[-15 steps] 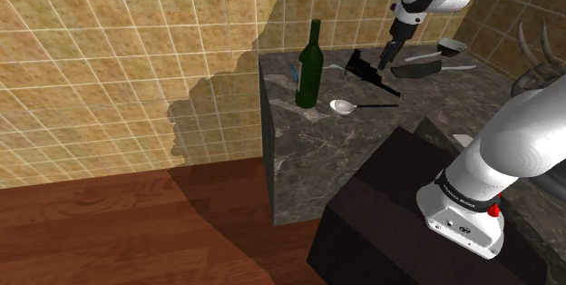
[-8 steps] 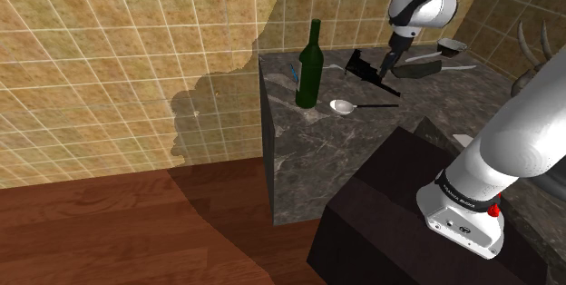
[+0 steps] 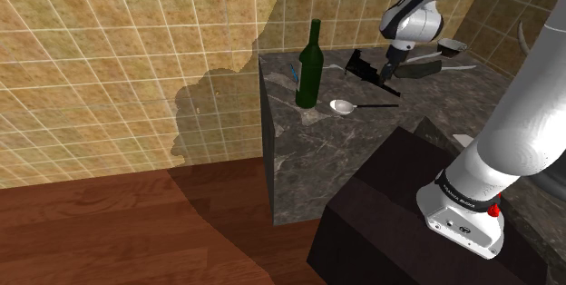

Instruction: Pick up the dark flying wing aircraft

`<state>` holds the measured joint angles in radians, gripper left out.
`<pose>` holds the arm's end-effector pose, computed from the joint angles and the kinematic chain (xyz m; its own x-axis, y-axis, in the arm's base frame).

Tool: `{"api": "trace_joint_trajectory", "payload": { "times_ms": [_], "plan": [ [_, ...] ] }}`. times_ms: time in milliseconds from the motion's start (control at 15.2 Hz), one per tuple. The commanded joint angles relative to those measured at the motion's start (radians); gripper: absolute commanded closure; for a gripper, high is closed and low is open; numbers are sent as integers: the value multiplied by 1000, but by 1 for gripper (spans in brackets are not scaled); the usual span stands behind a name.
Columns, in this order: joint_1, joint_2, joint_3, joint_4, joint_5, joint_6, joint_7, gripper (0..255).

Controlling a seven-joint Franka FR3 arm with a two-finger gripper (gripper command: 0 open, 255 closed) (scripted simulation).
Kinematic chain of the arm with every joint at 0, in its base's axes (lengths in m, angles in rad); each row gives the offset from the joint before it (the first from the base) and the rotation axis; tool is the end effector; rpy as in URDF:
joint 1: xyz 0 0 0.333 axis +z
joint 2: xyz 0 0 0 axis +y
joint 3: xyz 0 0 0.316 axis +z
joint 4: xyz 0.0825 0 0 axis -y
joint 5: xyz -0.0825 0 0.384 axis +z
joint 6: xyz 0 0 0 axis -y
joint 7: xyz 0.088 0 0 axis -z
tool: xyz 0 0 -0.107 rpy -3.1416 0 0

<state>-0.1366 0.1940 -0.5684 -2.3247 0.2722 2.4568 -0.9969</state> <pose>0.3916 -0.3366 0.2669 0.9957 0.0844 0.0376 0.0865 -0.9946 -0.0569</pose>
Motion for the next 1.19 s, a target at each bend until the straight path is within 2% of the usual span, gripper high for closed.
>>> {"api": "trace_joint_trajectory", "payload": {
  "times_ms": [0,198,264,858,1122],
  "plan": [
    [-5,24,10,-3,26,22,-18,0],
    [-12,44,19,-4,47,39,-34,0],
    [-11,42,18,-5,45,38,-32,255],
    [-12,44,19,-4,48,39,-34,255],
    [4,-7,-3,-1,-7,-4,7,255]
  ]
}}
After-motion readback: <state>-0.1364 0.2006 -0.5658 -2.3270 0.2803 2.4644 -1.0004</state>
